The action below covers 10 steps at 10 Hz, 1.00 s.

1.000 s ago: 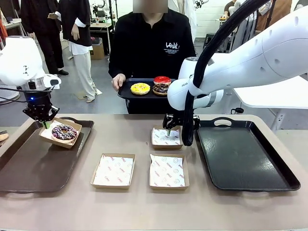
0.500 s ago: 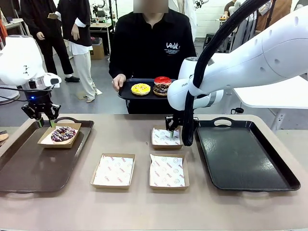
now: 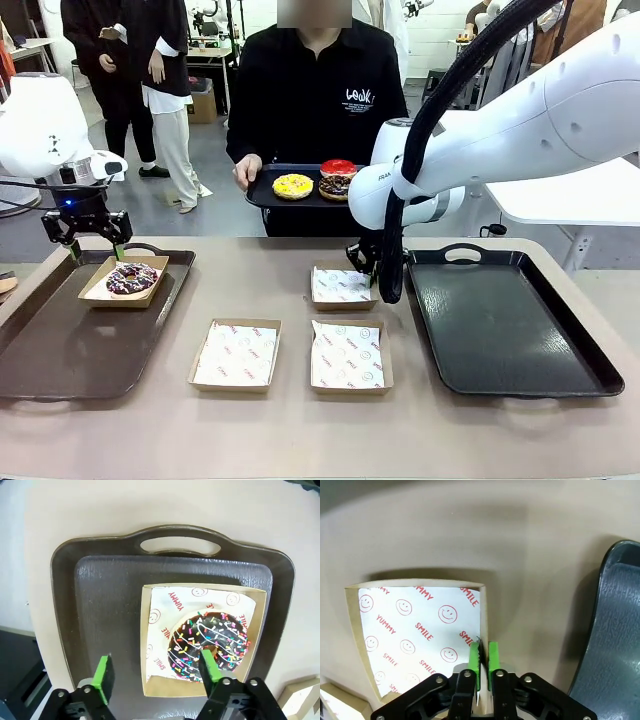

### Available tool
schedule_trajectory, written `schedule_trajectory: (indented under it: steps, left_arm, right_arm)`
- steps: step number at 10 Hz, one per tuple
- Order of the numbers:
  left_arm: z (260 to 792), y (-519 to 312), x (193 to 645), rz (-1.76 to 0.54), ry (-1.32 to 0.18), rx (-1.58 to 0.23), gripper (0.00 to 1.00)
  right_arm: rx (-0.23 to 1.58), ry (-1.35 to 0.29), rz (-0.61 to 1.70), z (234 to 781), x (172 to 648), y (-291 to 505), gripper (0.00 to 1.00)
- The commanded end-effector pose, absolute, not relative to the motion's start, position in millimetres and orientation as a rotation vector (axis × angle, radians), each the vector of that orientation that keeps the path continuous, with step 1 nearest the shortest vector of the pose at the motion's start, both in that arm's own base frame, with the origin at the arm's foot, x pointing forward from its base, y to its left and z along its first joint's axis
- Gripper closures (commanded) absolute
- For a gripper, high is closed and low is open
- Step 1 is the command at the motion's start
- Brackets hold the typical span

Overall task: Individually package the donuts and arrange them on the tray.
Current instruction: Place the picked Paper togo box on the Handle tray while simultaneously picking up another Paper togo box from the table with the other hand.

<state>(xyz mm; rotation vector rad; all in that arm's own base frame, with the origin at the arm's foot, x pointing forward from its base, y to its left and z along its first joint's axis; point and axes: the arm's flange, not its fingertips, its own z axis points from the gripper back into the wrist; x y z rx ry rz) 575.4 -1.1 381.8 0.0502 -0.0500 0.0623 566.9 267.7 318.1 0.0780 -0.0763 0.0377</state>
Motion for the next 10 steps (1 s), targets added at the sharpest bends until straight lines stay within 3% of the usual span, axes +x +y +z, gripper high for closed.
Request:
schedule_trajectory:
  steps: [1,4,6,10]
  left_arm:
    - [385,4,574,0.055,-0.063,0.021,0.00]
    - [391,5,569,0.042,-0.066,-0.008,0.00]
    - [406,12,547,-0.019,-0.041,-0.126,0.00]
    - [454,89,450,-0.054,-0.077,-0.553,0.00]
  right_arm:
    - [0.020,-0.131,0.001,317,567,272,1.00]
    - [0.007,-0.136,-0.050,320,566,273,1.00]
    - [0.001,-0.048,-0.081,344,558,272,1.00]
    - [0.020,0.047,-0.098,428,545,259,1.00]
